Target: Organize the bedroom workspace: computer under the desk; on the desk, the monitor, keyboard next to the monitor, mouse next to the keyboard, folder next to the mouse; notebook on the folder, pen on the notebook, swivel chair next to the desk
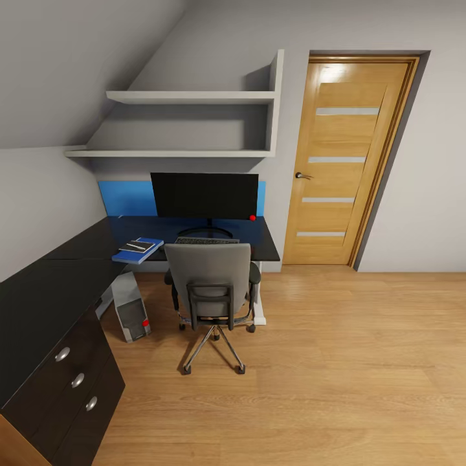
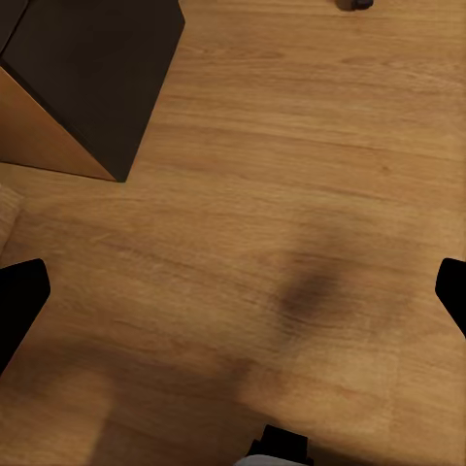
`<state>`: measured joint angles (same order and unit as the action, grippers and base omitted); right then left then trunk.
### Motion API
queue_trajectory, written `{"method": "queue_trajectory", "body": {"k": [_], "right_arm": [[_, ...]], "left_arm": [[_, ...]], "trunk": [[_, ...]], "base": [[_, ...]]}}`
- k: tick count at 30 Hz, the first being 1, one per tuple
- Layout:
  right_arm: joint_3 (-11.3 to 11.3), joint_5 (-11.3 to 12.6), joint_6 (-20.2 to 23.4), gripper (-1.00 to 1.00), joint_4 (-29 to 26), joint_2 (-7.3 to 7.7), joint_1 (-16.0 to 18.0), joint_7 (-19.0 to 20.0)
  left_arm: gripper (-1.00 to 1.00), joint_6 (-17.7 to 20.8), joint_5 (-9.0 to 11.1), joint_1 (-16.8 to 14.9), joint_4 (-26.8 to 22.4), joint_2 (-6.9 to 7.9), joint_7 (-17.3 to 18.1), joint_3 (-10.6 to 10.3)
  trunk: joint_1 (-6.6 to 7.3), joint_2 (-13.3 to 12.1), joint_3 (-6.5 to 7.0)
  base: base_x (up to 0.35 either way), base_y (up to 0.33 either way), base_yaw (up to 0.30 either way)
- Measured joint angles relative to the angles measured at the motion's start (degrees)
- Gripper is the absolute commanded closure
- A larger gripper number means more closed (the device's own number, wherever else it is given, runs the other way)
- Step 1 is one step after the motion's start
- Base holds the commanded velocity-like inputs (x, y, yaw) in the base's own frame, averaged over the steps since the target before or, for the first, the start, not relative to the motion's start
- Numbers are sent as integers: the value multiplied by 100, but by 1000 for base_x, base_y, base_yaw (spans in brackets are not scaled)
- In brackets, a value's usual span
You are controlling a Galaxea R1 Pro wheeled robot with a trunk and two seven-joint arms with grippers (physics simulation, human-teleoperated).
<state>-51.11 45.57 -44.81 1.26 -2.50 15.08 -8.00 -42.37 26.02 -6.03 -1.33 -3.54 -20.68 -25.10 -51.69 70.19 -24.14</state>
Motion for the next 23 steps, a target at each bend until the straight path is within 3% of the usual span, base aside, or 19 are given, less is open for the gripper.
{"method": "queue_trajectory", "body": {"k": [23], "right_arm": [[0,0,0,-100,-1,0,-1,0]], "left_arm": [[-100,1,5,0,0,-6,5,1]], "trunk": [[0,0,0]], "base": [[0,0,0]]}}
